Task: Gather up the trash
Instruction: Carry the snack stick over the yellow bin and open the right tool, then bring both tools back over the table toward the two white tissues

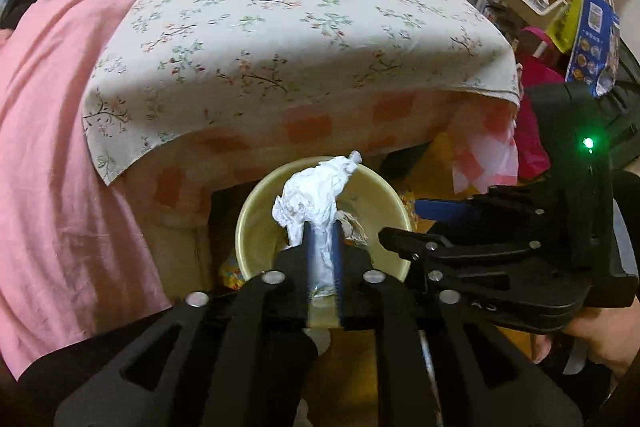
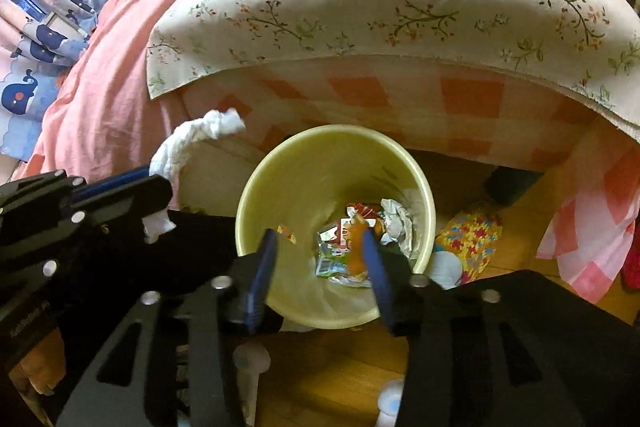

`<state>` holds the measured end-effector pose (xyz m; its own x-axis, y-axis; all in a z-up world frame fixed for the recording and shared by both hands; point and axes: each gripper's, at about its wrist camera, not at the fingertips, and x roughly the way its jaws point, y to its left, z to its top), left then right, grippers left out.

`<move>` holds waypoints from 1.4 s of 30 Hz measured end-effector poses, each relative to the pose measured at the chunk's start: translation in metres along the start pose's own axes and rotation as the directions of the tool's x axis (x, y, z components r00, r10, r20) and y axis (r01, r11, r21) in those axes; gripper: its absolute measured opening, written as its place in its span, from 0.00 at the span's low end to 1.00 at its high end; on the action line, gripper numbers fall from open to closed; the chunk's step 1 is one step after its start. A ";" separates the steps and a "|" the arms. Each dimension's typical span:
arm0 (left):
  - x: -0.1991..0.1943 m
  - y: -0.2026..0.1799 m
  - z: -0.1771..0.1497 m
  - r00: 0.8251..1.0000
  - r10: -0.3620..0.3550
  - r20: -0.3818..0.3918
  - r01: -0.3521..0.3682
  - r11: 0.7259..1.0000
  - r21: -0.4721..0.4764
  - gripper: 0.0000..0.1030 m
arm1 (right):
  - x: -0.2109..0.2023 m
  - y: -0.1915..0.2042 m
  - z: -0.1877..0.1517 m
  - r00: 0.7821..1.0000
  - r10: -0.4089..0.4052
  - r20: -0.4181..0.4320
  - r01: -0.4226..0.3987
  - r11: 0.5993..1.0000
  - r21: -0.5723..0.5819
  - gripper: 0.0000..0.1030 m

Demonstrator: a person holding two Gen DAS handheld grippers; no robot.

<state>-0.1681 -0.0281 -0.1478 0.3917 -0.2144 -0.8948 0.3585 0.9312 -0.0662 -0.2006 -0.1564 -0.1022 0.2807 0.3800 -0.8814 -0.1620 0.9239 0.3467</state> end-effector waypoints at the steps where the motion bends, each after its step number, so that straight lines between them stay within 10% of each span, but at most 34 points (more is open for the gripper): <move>1: 0.000 0.002 0.000 1.000 0.004 0.007 -0.004 1.000 -0.007 0.23 | 0.000 -0.001 0.001 1.000 0.000 0.000 0.000 1.000 0.003 0.45; 15: -0.026 0.026 0.021 0.981 0.048 0.189 -0.024 0.992 -0.126 0.68 | -0.023 0.002 0.010 0.993 -0.019 0.120 0.019 1.000 0.002 0.64; 28: -0.045 0.073 0.085 0.929 0.194 0.315 -0.122 0.964 -0.235 0.83 | -0.044 0.015 0.033 0.963 -0.027 0.269 0.046 0.997 -0.063 0.72; 42: 0.001 0.138 0.194 0.907 0.259 0.333 -0.129 0.922 -0.365 0.87 | -0.060 0.018 0.190 0.910 -0.051 0.411 0.112 0.986 -0.125 0.78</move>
<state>0.0463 0.0425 -0.0724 0.7302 -0.0511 -0.6813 -0.0299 0.9939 -0.1065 -0.0410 -0.1539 0.0178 0.6530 0.3170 -0.6878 -0.2467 0.9477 0.2025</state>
